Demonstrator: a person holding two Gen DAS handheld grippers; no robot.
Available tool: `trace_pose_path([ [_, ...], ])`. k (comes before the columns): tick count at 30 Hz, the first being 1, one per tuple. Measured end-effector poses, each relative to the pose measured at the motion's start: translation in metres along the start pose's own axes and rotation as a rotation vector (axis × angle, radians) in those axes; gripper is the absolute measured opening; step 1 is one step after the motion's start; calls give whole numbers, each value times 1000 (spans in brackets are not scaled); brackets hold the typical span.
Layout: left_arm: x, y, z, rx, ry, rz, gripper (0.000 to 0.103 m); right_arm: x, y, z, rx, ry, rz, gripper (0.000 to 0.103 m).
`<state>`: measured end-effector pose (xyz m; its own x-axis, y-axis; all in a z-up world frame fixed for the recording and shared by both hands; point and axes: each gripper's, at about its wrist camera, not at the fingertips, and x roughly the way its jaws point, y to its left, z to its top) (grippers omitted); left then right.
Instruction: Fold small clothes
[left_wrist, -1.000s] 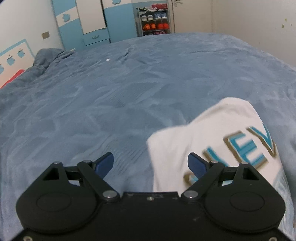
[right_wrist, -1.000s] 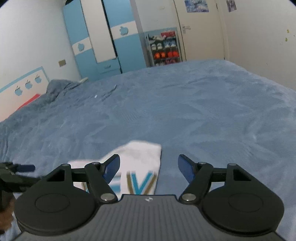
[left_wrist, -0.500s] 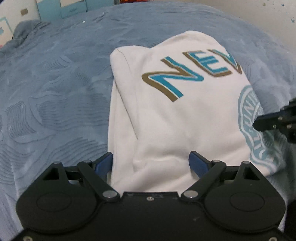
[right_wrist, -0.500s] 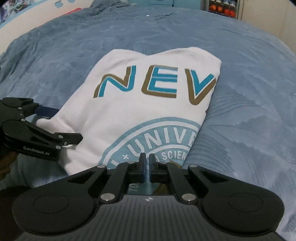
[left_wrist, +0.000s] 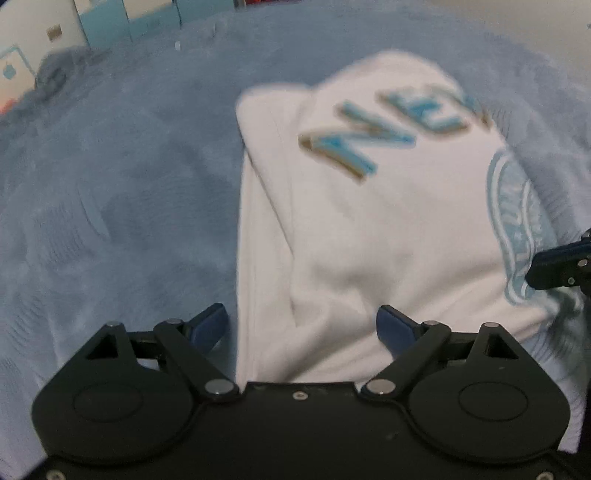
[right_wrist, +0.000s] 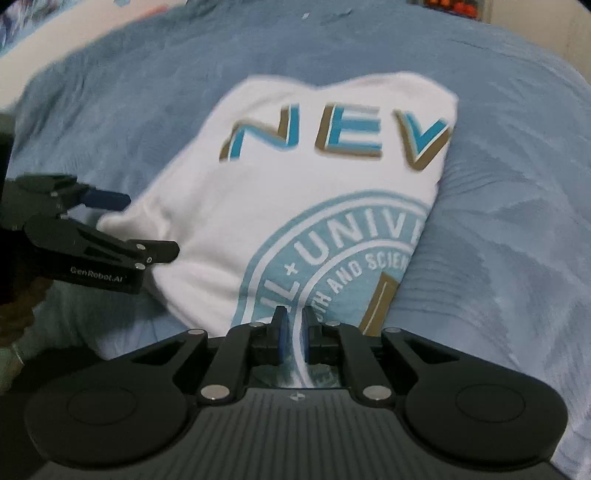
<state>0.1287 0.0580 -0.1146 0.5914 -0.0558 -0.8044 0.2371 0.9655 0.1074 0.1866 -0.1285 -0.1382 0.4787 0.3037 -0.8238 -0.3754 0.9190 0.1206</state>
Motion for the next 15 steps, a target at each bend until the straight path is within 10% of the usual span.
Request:
trace_pose_path([
  [4, -29, 14, 25, 21, -147, 43, 90, -30, -8, 13, 43, -159, -92, 89],
  [5, -31, 21, 32, 19, -164, 25, 90, -37, -13, 15, 60, -208, -123, 95],
  [10, -9, 49, 51, -59, -122, -100, 90, -40, -48, 23, 190, -256, -48, 94],
  [15, 18, 37, 53, -55, -79, -58, 90, -14, -71, 18, 290, -217, -24, 93],
])
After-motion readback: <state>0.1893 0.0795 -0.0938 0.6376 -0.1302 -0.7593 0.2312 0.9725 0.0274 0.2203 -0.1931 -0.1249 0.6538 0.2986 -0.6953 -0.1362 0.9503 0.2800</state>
